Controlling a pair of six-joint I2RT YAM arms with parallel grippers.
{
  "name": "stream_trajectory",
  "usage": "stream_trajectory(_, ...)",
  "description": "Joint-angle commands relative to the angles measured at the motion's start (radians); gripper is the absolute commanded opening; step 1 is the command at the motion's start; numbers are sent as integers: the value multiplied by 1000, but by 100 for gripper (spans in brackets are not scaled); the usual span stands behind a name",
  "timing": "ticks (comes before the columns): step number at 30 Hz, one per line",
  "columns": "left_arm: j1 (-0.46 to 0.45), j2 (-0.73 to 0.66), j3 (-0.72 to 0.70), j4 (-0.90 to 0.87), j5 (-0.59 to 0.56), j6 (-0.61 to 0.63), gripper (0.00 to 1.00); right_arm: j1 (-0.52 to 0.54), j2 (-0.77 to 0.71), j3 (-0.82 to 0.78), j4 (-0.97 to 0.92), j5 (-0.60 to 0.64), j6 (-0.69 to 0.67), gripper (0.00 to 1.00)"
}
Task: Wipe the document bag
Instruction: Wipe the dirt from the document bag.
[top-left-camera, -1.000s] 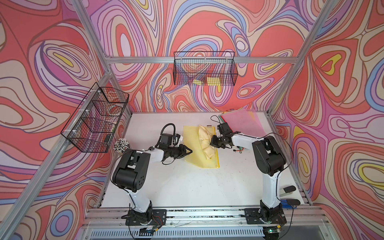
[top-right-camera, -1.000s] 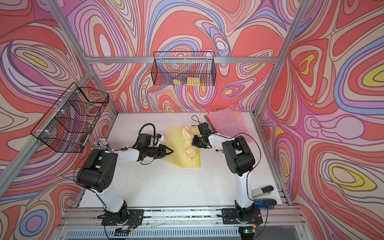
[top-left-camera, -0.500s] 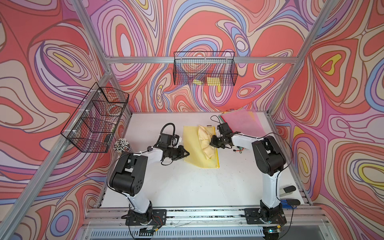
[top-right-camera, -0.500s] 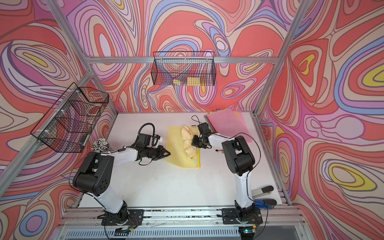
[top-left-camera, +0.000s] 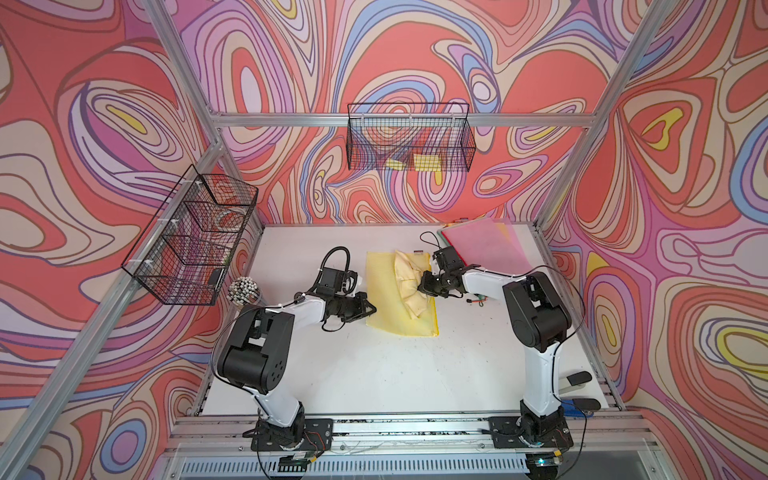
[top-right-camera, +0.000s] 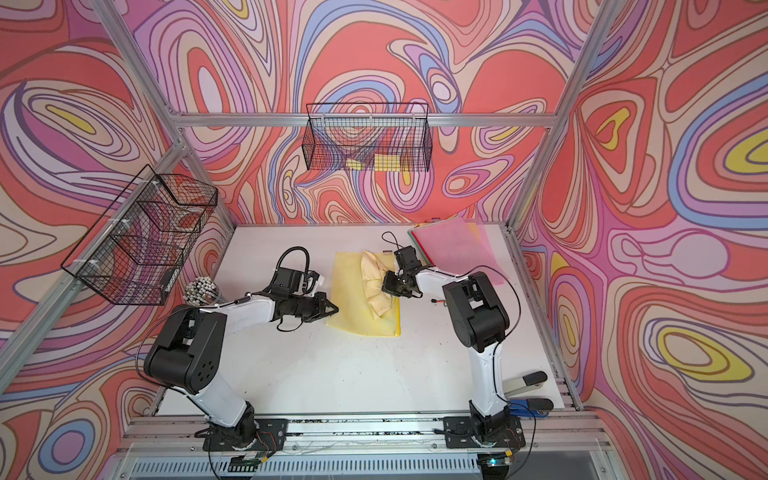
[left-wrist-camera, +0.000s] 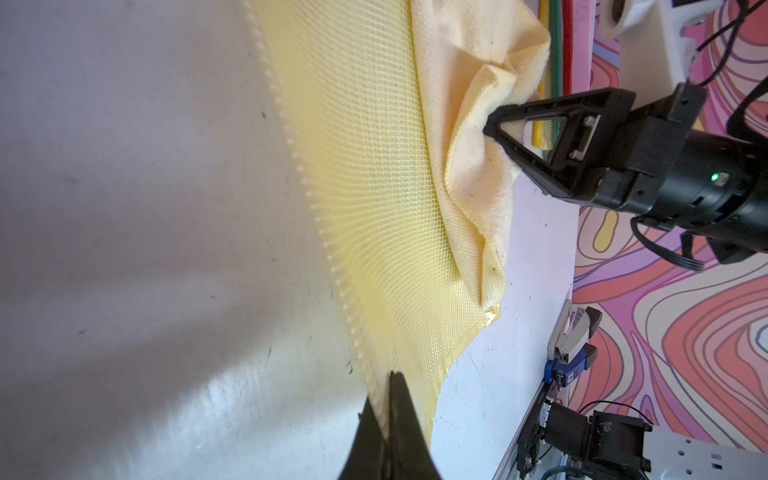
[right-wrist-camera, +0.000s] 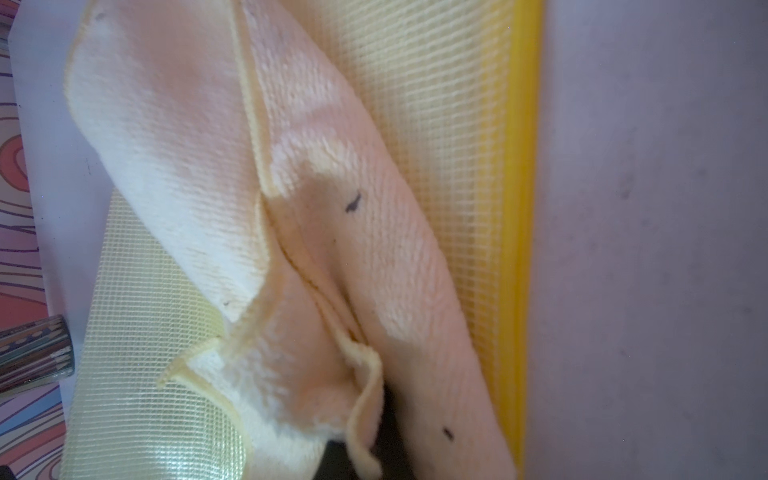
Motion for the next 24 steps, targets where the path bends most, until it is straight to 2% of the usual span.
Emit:
stream_trajectory(1, -1, -4, -38, -4, -9, -11, 0, 94, 18, 13, -145, -7, -17, 0)
stream_trajectory(7, -1, 37, -93, 80, 0, -59, 0, 205, 126, 201, -173, -67, 2, 0)
stream_trajectory(14, 0, 44, -126, 94, -1, -61, 0, 251, 258, 376, -198, -150, 9, 0)
stream_trajectory(16, -1, 49, -133, 101, -3, -67, 0, 249, 273, 371, -175, -163, 26, 0)
stream_trajectory(19, -1, 53, -143, 118, -1, -76, 0, 230, 266, 341, -179, -111, 31, 0)
stream_trajectory(24, 0, 60, -142, 117, 0, -75, 0, 105, 199, 198, -172, -60, 16, 0)
